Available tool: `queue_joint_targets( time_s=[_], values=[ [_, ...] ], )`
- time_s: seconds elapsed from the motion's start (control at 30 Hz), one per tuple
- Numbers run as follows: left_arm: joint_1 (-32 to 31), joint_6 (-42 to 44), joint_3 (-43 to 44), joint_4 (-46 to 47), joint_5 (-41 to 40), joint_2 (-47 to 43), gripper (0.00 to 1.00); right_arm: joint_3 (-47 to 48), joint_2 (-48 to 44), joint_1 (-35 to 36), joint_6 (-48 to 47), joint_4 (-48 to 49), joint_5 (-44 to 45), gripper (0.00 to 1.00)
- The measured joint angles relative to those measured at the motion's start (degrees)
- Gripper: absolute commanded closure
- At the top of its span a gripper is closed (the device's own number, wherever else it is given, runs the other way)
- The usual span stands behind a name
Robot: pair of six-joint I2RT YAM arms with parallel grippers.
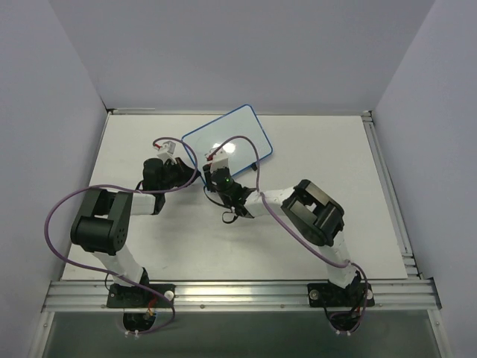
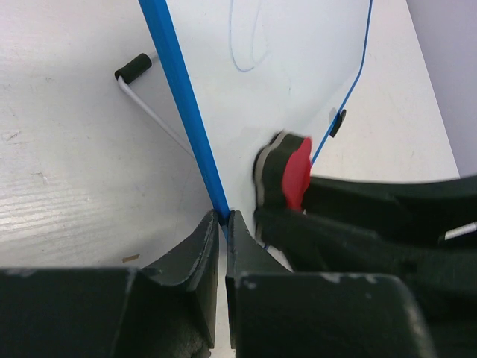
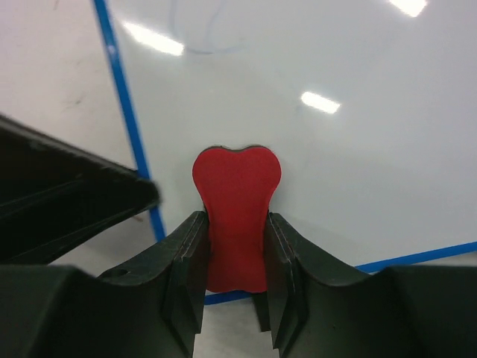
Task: Erase the whiteboard
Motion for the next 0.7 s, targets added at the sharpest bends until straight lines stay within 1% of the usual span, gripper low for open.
queue_joint_targets(
  time_s=[0.17,0.37,0.5,0.7],
  values=[
    [0.04,0.11,0.0,-0.07,-0.07,0.0,0.98,1.38,1.07,2.93,0.28,-0.2,0.48,0.96],
    [0.04,0.11,0.0,-0.04,-0.11,0.0,0.98,0.85,1.01,2.19,1.51,0.46,0.13,0.96],
    [-0.07,0.11,0.02,0.02,-0.2,0.0,0.98,-1.18,0.07,0.48,2.69,2.03,-1.88,0.96],
    [-0.17,0.09,0.07,0.09,-0.24,0.0,0.98,-4.11,-2.08,-6.75,2.97,2.58,-2.86,0.95]
  ],
)
